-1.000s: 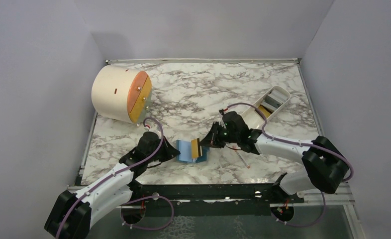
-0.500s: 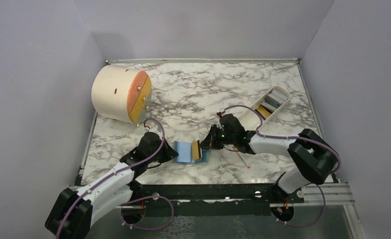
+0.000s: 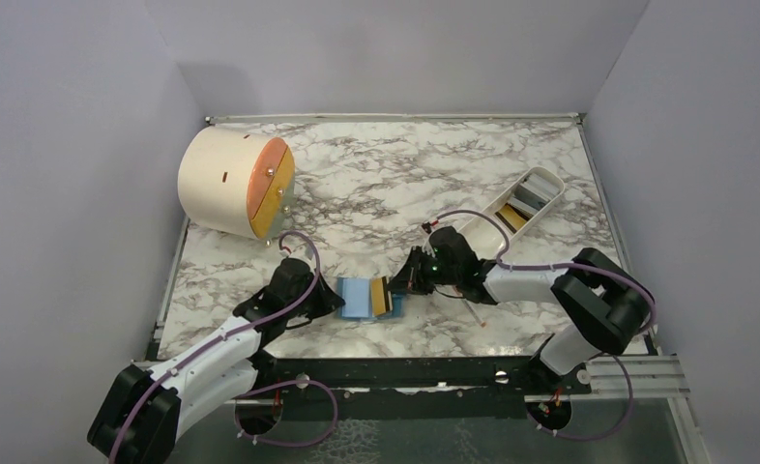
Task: Put the credit cards into the card holder
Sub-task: Insert the credit card into the card holder.
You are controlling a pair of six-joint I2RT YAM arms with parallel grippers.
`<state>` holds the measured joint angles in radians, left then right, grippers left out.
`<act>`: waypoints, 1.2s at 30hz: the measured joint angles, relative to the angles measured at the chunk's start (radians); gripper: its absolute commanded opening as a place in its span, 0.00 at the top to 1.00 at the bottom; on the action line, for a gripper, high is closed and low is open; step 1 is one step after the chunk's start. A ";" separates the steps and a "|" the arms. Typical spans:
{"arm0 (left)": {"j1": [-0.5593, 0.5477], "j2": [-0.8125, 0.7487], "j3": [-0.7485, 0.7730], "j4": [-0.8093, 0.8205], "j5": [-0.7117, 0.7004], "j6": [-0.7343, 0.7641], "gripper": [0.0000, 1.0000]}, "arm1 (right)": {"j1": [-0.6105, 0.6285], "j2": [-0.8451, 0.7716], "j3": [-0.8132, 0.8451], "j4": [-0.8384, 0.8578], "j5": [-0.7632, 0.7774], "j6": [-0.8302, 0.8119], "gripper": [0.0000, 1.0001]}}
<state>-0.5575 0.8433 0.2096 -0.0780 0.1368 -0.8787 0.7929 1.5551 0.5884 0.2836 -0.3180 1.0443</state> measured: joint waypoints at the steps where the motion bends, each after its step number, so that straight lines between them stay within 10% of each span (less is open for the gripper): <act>1: 0.000 -0.001 -0.002 0.000 0.000 0.000 1.00 | 0.000 0.005 -0.003 0.006 -0.005 0.002 0.99; 36: 0.000 -0.029 -0.042 0.024 0.005 -0.029 1.00 | 0.000 0.090 -0.038 0.203 -0.081 0.023 0.99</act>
<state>-0.5575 0.8143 0.1677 -0.0540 0.1421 -0.9077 0.7929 1.6455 0.5503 0.4862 -0.3992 1.0676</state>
